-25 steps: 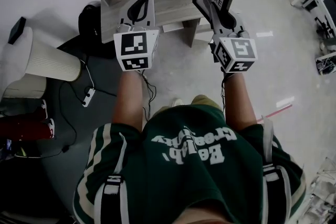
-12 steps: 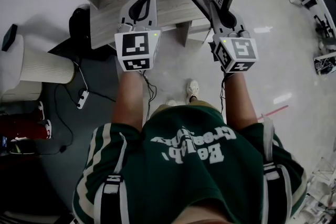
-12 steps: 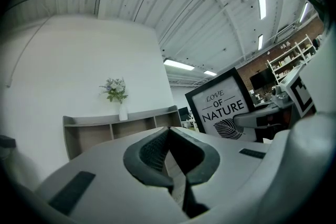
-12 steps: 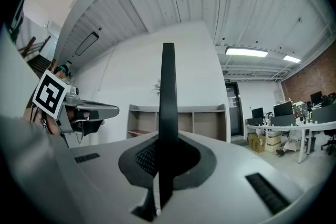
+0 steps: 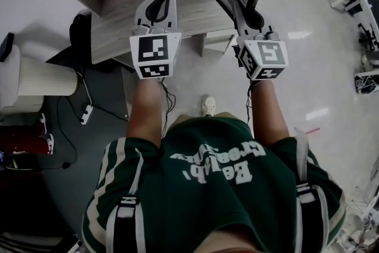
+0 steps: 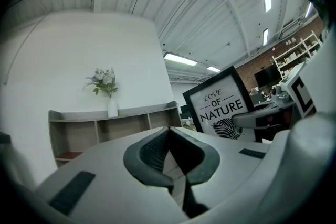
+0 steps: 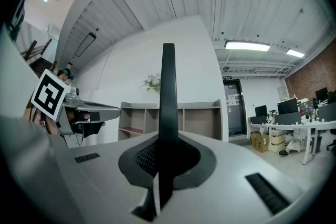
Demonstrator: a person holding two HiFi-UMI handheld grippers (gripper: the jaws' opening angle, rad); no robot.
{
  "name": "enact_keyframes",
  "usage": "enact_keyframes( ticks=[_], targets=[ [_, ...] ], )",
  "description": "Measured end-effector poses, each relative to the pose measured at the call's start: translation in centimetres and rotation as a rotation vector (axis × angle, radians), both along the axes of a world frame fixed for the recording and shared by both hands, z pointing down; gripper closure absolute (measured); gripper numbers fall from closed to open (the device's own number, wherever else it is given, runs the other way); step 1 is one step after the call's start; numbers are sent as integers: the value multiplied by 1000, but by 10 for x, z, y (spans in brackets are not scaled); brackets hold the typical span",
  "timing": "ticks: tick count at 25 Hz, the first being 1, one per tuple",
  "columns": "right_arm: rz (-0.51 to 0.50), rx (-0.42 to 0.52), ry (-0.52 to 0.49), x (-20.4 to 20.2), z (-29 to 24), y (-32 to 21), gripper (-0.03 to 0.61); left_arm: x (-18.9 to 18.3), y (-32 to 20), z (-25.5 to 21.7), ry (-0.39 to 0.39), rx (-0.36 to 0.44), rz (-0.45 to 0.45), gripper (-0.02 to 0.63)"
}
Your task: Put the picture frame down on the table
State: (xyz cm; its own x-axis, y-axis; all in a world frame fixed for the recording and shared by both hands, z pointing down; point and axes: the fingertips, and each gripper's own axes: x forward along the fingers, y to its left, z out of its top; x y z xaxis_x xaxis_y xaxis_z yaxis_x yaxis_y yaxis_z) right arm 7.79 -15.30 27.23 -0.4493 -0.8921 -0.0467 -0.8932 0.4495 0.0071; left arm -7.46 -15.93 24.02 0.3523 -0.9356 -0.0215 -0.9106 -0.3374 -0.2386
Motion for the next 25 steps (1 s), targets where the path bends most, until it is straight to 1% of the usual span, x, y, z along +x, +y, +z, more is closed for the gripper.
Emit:
enact_keyframes(
  ticks=[3,7,11,17,21,25],
  targets=[
    [-6,-4,0,14,10,-23,540,14,-23,12,4,-7,-7,594],
    [-17,-13,2,45,10,-58,540,48,-56,13,0,-19,-10,594],
    [-25,-21,5,56,20,-72,540,60,-71,22,3,-26,-18,594],
    [-15,-24,6,53,37,-104,540,50,-105,36,-2,-32,-22,594],
    [1,-35,15,42,45,-138,540,32,-141,44,3,-41,-23,594],
    [19,-35,24,34,47,-177,540,23,-184,49,16,-38,-2,594]
  ],
)
